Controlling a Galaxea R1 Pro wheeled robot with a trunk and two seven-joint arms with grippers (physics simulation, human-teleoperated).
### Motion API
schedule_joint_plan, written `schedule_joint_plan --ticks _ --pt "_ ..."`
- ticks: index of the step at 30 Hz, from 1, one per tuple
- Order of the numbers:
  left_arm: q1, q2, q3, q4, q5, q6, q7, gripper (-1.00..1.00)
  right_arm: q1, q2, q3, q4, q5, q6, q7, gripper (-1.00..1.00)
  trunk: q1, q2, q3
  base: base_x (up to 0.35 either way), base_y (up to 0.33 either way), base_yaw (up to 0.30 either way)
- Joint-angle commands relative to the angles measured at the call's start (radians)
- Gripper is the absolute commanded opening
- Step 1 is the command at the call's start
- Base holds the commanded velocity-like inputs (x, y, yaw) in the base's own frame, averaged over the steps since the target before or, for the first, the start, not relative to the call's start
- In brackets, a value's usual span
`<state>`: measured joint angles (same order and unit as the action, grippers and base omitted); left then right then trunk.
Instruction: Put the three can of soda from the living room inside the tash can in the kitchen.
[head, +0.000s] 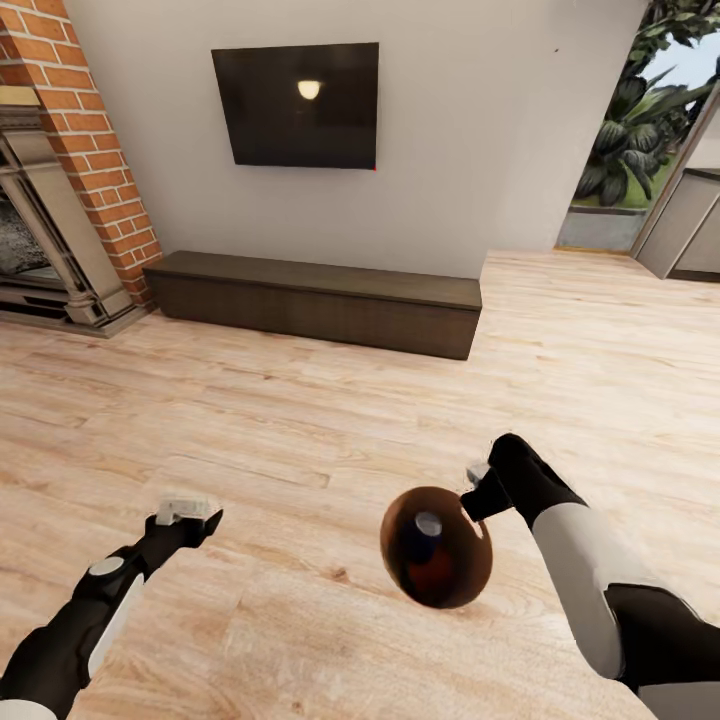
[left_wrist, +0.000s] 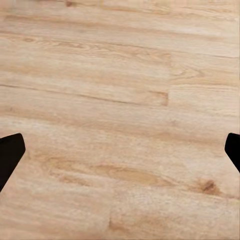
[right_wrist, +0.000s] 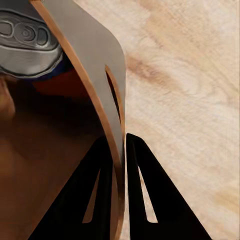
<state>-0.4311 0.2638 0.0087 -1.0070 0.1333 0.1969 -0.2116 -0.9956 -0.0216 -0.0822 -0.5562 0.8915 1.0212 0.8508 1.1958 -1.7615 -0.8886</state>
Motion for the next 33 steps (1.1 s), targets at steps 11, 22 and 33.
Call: schedule_joint_plan --ticks 11,22,33 --pt "0.076 -0.031 -0.002 -0.005 0.002 -0.057 0.022 1.00 0.121 -0.003 -0.134 -0.098 -0.081 -0.066 0.027 -1.00 0.000 0.000 0.000 0.000 0.000 0.000" --pt "0.079 -0.039 -0.001 -0.001 0.003 -0.057 0.019 1.00 0.126 -0.004 -0.145 -0.099 -0.083 -0.078 0.031 -1.00 0.000 0.000 0.000 0.000 0.000 0.001" --pt "0.107 -0.041 -0.003 -0.003 0.004 -0.058 0.020 1.00 0.127 0.005 -0.142 -0.099 -0.085 -0.082 0.032 -1.00 0.000 0.000 0.000 0.000 0.000 0.186"
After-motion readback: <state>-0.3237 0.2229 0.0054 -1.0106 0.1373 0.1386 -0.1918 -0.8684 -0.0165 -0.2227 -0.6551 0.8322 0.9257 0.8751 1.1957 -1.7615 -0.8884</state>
